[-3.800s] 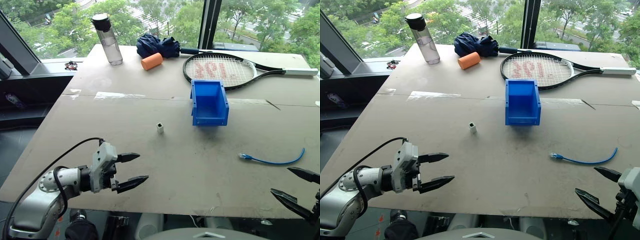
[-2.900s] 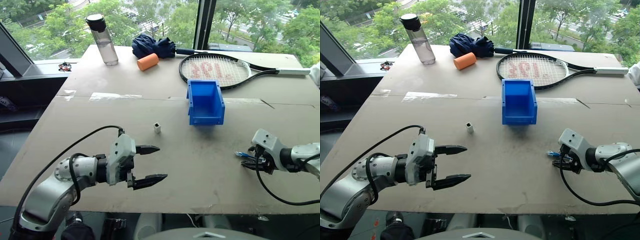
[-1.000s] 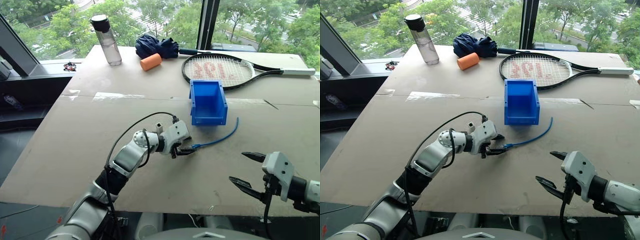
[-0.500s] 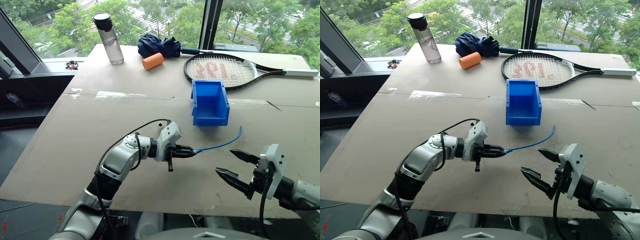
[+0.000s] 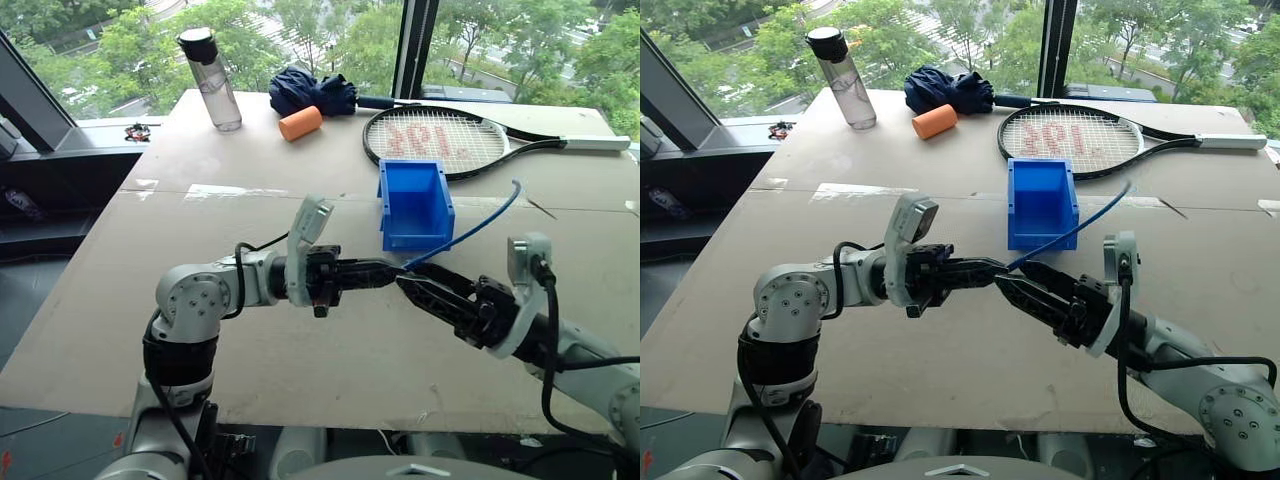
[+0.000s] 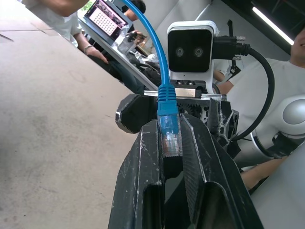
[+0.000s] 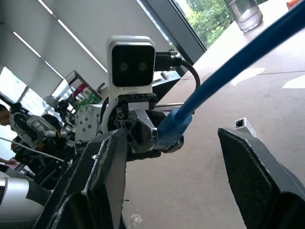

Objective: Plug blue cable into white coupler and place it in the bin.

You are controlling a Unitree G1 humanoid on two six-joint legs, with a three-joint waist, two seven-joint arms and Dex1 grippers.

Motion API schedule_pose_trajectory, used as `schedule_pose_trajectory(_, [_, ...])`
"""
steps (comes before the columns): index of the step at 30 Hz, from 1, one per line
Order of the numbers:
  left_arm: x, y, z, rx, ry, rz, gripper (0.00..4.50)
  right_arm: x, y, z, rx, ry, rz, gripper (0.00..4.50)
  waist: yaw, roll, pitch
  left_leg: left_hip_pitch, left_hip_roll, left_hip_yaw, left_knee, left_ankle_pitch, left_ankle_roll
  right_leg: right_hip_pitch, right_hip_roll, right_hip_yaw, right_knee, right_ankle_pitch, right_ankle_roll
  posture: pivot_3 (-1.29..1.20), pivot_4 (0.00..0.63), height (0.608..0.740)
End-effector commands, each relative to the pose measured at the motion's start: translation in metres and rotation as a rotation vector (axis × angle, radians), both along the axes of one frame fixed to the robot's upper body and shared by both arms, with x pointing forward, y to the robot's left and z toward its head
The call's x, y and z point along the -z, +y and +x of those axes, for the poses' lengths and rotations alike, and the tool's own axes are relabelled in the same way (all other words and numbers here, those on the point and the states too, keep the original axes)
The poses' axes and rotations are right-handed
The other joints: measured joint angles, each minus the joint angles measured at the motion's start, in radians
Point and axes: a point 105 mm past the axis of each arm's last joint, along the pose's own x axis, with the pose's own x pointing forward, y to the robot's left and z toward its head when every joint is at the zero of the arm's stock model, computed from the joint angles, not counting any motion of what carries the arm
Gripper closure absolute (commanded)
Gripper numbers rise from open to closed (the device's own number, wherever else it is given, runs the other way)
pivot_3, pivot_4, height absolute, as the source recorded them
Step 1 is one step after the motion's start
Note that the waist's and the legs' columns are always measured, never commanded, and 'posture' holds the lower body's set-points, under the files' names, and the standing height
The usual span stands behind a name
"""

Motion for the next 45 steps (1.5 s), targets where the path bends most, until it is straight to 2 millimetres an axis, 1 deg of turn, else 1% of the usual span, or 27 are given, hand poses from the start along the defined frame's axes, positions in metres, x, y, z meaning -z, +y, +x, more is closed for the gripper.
schedule_pose_trajectory(1, [-0.014, -0.001, -0.010, 0.043, -0.057, -0.015, 4.50, -0.013, 0.003, 0.001, -0.013, -0.010, 0.055, 1.25, -0.001, 0.000, 0.000, 0.000, 0.000, 0.000, 0.000, 0.000, 0.000, 0.000, 0.000, 0.000, 0.000, 0.000, 0.000, 0.00, 0.150, 0.740])
schedule_pose_trajectory(4, [-0.012, 0.000, -0.011, 0.039, -0.059, -0.002, 4.50, -0.020, 0.003, 0.005, -0.009, -0.004, 0.105, 1.25, -0.003, 0.000, 0.000, 0.000, 0.000, 0.000, 0.000, 0.000, 0.000, 0.000, 0.000, 0.000, 0.000, -0.001, -0.001, 0.00, 0.150, 0.740])
schedule_pose_trajectory(5, [-0.012, 0.000, -0.010, 0.034, -0.060, -0.001, 4.50, -0.019, 0.003, 0.004, -0.023, 0.004, 0.105, 1.82, -0.003, 0.000, 0.000, 0.000, 0.000, 0.000, 0.000, 0.000, 0.000, 0.000, 0.000, 0.000, 0.000, -0.001, -0.001, 0.00, 0.150, 0.740])
schedule_pose_trajectory(6, [-0.012, 0.000, -0.010, 0.031, -0.060, -0.002, 4.50, -0.017, 0.004, 0.002, -0.039, 0.013, 0.099, 2.10, -0.003, 0.000, 0.000, 0.000, 0.000, 0.000, 0.000, 0.000, 0.000, 0.000, 0.000, 0.000, 0.000, -0.001, -0.001, 0.00, 0.150, 0.740])
schedule_pose_trajectory(8, [-0.012, -0.001, -0.010, 0.030, -0.063, -0.002, 4.50, -0.013, 0.006, -0.001, -0.063, 0.033, 0.091, 3.15, -0.003, 0.000, 0.000, 0.000, 0.000, 0.000, 0.000, 0.000, 0.000, 0.000, 0.000, 0.000, 0.000, -0.001, -0.001, 0.00, 0.150, 0.740])
schedule_pose_trajectory(10, [-0.013, -0.002, -0.011, 0.030, -0.069, -0.003, 4.50, -0.012, 0.008, -0.004, -0.084, 0.043, 0.094, 4.09, -0.004, 0.000, 0.000, 0.000, 0.000, 0.000, 0.000, 0.000, 0.000, 0.000, 0.000, 0.000, 0.000, -0.001, -0.001, 0.00, 0.150, 0.740])
schedule_pose_trajectory(11, [-0.013, -0.003, -0.011, 0.030, -0.070, -0.003, 4.50, -0.012, 0.009, -0.004, -0.090, 0.045, 0.095, 4.40, -0.004, 0.000, 0.000, 0.000, 0.000, 0.000, 0.000, 0.000, 0.000, 0.000, 0.000, 0.000, 0.000, -0.001, -0.002, 0.00, 0.150, 0.740])
schedule_pose_trajectory(16, [-0.017, -0.003, -0.012, 0.026, -0.082, -0.015, 4.50, -0.011, 0.011, -0.007, -0.113, 0.060, 0.103, 4.40, -0.004, 0.000, 0.000, 0.000, 0.000, 0.001, 0.000, 0.000, 0.000, 0.000, 0.000, 0.001, 0.000, -0.001, -0.002, 0.00, 0.150, 0.740])
schedule_pose_trajectory(19, [-0.017, -0.002, -0.007, -0.012, -0.105, -0.001, 4.50, -0.011, 0.011, -0.006, -0.112, 0.062, 0.102, 4.40, -0.004, 0.000, 0.000, 0.000, 0.000, 0.001, 0.000, 0.000, 0.000, 0.000, 0.000, 0.001, 0.000, -0.001, -0.002, 0.00, 0.150, 0.740])
schedule_pose_trajectory(21, [-0.018, 0.001, -0.008, -0.017, -0.121, 0.009, 3.49, -0.012, 0.010, -0.004, -0.105, 0.060, 0.104, 4.50, -0.004, 0.000, 0.000, 0.000, 0.000, 0.001, 0.000, 0.000, 0.000, 0.000, 0.000, 0.001, 0.000, -0.001, -0.002, 0.00, 0.150, 0.740])
schedule_pose_trajectory(22, [-0.017, 0.003, -0.007, -0.032, -0.137, 0.018, 3.22, -0.012, 0.009, -0.003, -0.098, 0.057, 0.105, 4.50, -0.006, 0.000, 0.000, 0.000, 0.000, 0.001, 0.000, 0.000, 0.000, 0.000, 0.000, 0.001, 0.000, -0.001, -0.002, 0.00, 0.150, 0.740])
schedule_pose_trajectory(24, [-0.009, 0.015, -0.001, -0.123, -0.170, 0.078, 2.19, -0.012, 0.006, 0.000, -0.073, 0.049, 0.105, 4.50, -0.006, 0.000, 0.000, 0.000, 0.000, 0.001, -0.001, 0.000, 0.000, -0.001, 0.000, 0.001, 0.000, -0.001, -0.002, 0.00, 0.150, 0.740])
schedule_pose_trajectory(25, [-0.004, 0.023, 0.008, -0.209, -0.201, 0.111, 1.65, -0.011, 0.004, 0.001, -0.061, 0.045, 0.103, 4.50, -0.007, 0.001, 0.000, 0.000, 0.000, 0.001, -0.001, 0.000, 0.000, -0.001, 0.000, 0.001, 0.000, -0.001, -0.002, 0.00, 0.150, 0.740])
schedule_pose_trajectory(26, [0.000, 0.034, 0.019, -0.307, -0.227, 0.144, 1.28, -0.011, 0.002, 0.003, -0.046, 0.041, 0.099, 4.50, -0.007, 0.001, 0.000, 0.000, 0.000, 0.002, -0.002, 0.000, 0.000, -0.001, 0.000, 0.002, 0.000, -0.001, -0.002, 0.00, 0.150, 0.740])
schedule_pose_trajectory(28, [0.010, 0.063, 0.041, -0.518, -0.371, 0.266, 0.30, -0.008, -0.002, 0.005, -0.017, 0.039, 0.094, 4.50, -0.007, 0.001, 0.000, 0.000, 0.000, 0.002, -0.002, 0.000, 0.000, -0.002, 0.000, 0.002, 0.000, -0.001, -0.002, 0.00, 0.150, 0.740])
schedule_pose_trajectory(29, [0.013, 0.075, 0.048, -0.588, -0.418, 0.316, 0.05, -0.008, -0.003, 0.006, -0.007, 0.039, 0.097, 4.50, -0.007, 0.001, 0.000, 0.000, 0.001, 0.002, -0.002, 0.000, 0.000, -0.002, 0.000, 0.002, -0.001, -0.001, -0.002, 0.00, 0.150, 0.740])
schedule_pose_trajectory(31, [0.021, 0.091, 0.057, -0.671, -0.507, 0.411, 0.05, -0.006, -0.004, 0.006, 0.004, 0.041, 0.102, 4.50, -0.005, 0.001, 0.000, 0.000, 0.001, 0.003, -0.003, 0.000, 0.000, -0.003, 0.000, 0.003, -0.001, -0.001, -0.003, 0.00, 0.150, 0.740])
schedule_pose_trajectory(33, [0.031, 0.100, 0.066, -0.717, -0.567, 0.485, 0.05, -0.004, -0.003, 0.006, 0.006, 0.043, 0.103, 4.50, 0.003, 0.001, 0.000, 0.000, 0.001, 0.003, -0.003, 0.000, 0.000, -0.003, -0.001, 0.003, -0.001, -0.001, -0.003, 0.00, 0.150, 0.740])
schedule_pose_trajectory(36, [0.046, 0.096, 0.072, -0.689, -0.628, 0.539, 0.05, -0.001, -0.001, 0.007, 0.002, 0.039, 0.095, 4.50, 0.018, 0.000, 0.000, -0.001, 0.000, 0.005, -0.003, 0.000, 0.000, -0.003, -0.002, 0.004, -0.002, -0.001, -0.003, 0.00, 0.150, 0.740])
schedule_pose_trajectory(40, [0.058, 0.088, 0.080, -0.662, -0.644, 0.547, 0.05, -0.001, -0.002, 0.008, 0.003, 0.031, 0.083, 4.50, 0.019, 0.000, 0.000, -0.002, 0.000, 0.005, -0.003, 0.000, 0.000, -0.003, -0.004, 0.004, -0.003, -0.001, -0.003, 0.00, 0.150, 0.740])
schedule_pose_trajectory(44, [0.079, 0.080, 0.088, -0.585, -0.657, 0.586, 0.05, 0.001, -0.005, 0.009, 0.018, 0.018, 0.053, 4.50, 0.017, 0.000, 0.000, -0.002, 0.000, 0.005, -0.002, 0.000, 0.000, -0.003, -0.003, 0.003, -0.003, -0.001, -0.003, 0.00, 0.150, 0.740])
schedule_pose_trajectory(45, [0.082, 0.081, 0.093, -0.592, -0.659, 0.593, 0.27, 0.001, -0.005, 0.008, 0.025, 0.015, 0.046, 4.50, 0.017, 0.000, 0.000, -0.002, -0.001, 0.005, -0.002, 0.000, 0.000, -0.003, -0.003, 0.003, -0.002, -0.001, -0.003, 0.00, 0.150, 0.740])
